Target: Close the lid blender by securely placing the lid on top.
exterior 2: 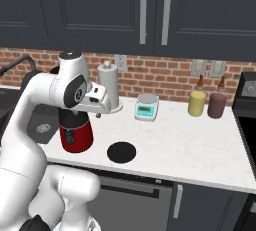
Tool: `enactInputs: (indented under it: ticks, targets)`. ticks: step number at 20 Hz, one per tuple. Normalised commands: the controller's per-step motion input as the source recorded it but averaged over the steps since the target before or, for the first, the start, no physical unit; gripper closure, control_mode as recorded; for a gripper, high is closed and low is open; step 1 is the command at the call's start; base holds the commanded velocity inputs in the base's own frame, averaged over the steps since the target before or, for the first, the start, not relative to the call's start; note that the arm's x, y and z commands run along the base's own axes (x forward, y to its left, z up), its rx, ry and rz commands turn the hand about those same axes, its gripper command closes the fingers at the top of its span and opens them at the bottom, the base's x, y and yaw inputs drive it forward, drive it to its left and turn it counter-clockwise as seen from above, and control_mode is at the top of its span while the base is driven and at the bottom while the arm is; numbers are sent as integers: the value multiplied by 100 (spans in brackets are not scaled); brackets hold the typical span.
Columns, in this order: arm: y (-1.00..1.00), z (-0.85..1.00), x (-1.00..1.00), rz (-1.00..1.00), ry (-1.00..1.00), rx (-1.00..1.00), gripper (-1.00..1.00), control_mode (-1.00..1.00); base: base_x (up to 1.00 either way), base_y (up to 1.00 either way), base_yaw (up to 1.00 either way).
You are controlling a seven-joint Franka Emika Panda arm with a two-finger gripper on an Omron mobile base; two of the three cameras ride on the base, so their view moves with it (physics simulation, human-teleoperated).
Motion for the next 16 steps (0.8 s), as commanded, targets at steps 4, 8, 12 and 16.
enactInputs:
  ticks: [4, 8, 12, 16]
  targets:
    - [-18, -29, -14, -4, 0, 0, -100, -100, 0, 0, 0]
    - [-35, -27, -12, -3, 0, 0, -100, -100, 0, 0, 0]
    - [-46, -33, -9, -1, 0, 0, -100, -100, 0, 0, 0]
    - [-39, -26, 0, 0, 0, -3, -100, -100, 0, 0, 0]
